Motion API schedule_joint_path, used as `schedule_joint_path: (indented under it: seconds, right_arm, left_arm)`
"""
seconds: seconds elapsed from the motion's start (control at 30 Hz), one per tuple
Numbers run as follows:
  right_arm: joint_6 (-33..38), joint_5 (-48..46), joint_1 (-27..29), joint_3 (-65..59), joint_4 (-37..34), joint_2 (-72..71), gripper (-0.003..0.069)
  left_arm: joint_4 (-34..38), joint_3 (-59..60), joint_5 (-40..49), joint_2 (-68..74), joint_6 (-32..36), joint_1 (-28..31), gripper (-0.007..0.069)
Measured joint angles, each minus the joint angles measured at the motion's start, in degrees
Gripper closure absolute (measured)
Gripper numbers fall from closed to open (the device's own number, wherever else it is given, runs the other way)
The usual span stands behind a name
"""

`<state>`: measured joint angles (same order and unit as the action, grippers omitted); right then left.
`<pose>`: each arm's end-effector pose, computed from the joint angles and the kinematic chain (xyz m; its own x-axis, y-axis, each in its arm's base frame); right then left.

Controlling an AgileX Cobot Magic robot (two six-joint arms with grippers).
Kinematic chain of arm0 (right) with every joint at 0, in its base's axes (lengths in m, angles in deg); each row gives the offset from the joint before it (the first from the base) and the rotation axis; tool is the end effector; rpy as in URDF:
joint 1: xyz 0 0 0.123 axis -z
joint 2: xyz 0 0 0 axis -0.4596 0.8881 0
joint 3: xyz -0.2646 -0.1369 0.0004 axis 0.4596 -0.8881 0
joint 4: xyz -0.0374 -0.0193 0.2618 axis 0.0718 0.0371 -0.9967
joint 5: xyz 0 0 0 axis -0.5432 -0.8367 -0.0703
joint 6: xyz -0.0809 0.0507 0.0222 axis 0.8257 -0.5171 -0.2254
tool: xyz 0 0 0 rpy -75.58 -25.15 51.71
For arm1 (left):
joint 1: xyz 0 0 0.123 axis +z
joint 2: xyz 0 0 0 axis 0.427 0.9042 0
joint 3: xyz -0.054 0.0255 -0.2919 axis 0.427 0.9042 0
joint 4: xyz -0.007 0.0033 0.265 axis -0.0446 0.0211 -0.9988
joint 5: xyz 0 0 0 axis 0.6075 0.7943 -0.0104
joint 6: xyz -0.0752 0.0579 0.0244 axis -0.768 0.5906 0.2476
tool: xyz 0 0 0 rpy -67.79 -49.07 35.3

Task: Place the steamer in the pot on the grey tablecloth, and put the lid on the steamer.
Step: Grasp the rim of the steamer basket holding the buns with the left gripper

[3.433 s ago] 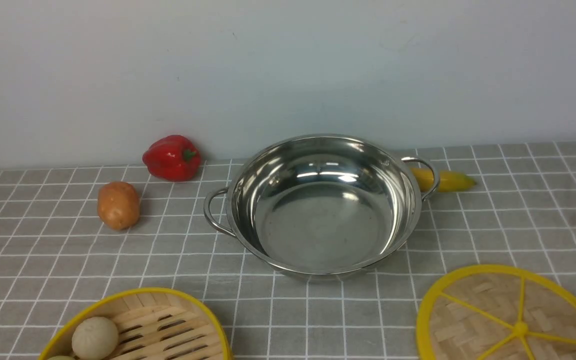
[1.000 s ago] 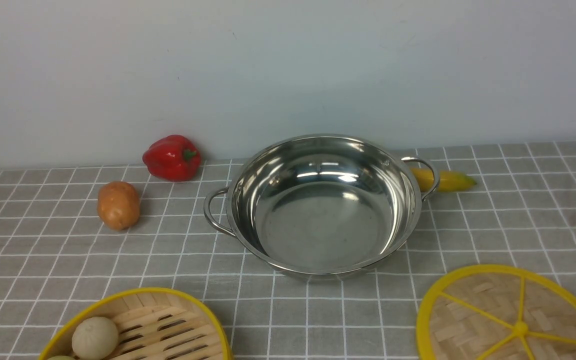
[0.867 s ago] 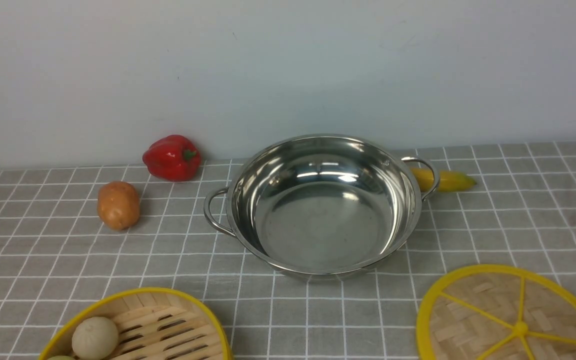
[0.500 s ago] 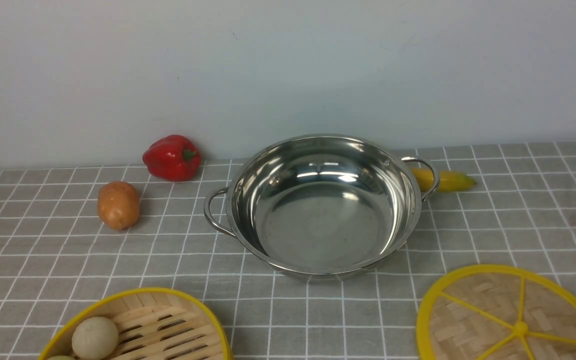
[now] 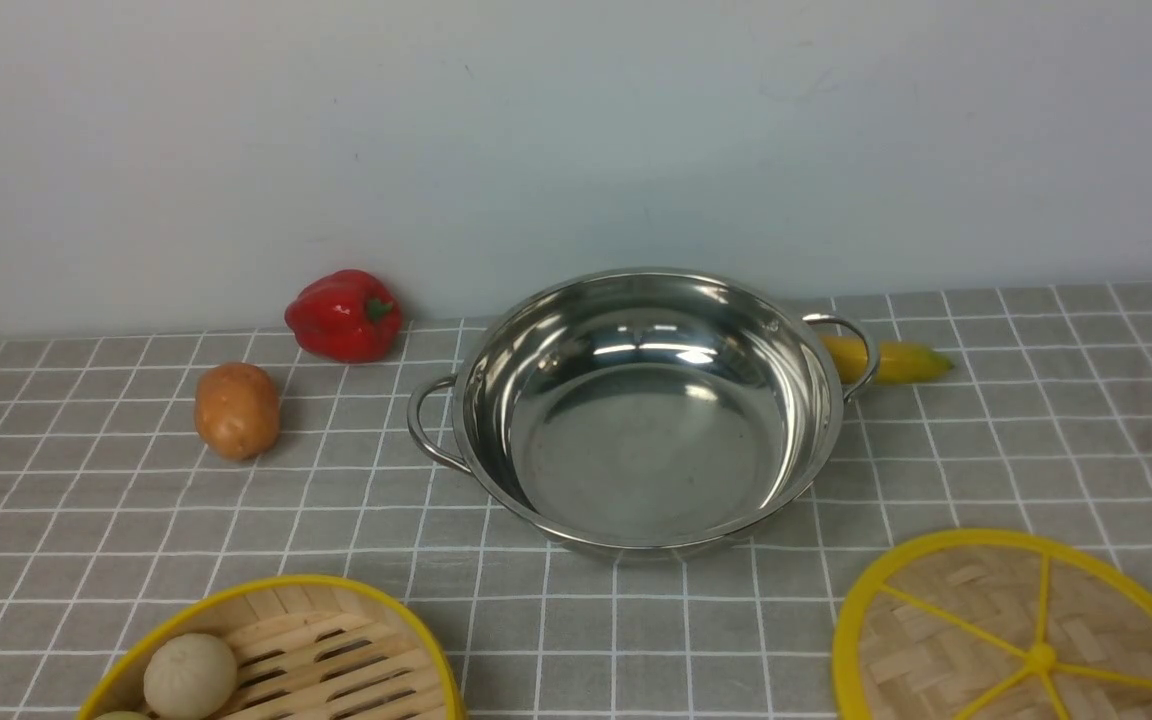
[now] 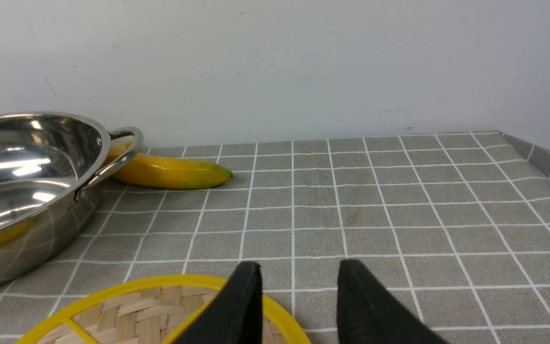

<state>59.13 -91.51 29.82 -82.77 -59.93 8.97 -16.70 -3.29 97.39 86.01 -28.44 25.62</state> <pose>0.0638 -0.0029 0.1802 -0.2315 0.1607 -0.9595 0.0812 0.9860 0.1455 0.0613 0.0030 0.1789 -0.2496 0.2406 -0.9380 0.0305 0.9701 0.2407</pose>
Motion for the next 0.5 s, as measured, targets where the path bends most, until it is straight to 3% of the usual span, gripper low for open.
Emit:
schedule_joint_path:
  seconds: [0.5]
  right_arm:
    - [0.0,0.0,0.0,0.0,0.0,0.0,0.0414]
  left_arm:
    - [0.65,0.0,-1.76,0.0,1.25,0.0,0.0382]
